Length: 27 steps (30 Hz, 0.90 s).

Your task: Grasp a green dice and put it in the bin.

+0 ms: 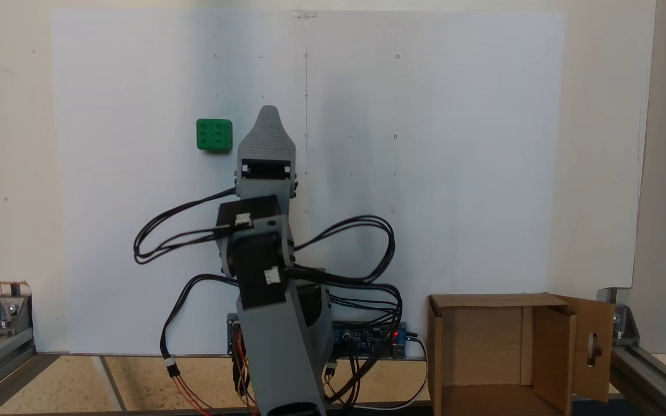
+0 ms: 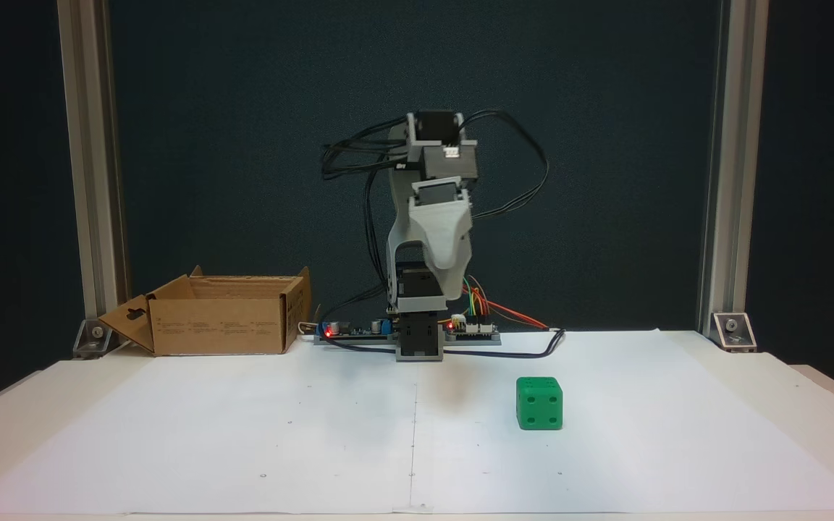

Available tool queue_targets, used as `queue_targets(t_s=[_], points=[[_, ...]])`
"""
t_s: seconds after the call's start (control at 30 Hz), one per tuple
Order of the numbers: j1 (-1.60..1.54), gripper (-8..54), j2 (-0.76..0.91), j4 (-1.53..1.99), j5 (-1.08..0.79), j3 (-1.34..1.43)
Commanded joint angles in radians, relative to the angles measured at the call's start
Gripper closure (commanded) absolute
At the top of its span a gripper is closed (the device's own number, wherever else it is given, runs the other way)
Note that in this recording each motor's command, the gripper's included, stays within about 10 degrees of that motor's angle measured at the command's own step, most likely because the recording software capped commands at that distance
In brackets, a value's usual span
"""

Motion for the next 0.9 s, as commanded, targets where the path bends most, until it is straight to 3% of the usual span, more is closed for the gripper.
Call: queue_targets(t_s=[0.0, 0.13, 0.53, 0.87], points=[[-0.051, 2.2, -0.049, 0.161, 0.092, -0.117], [-0.167, 2.1, -0.133, 0.383, 0.158, -0.193], [-0.353, 2.0, -0.394, 0.367, 0.391, -0.403], [-0.357, 2.0, -0.445, 0.334, 0.414, -0.422]])
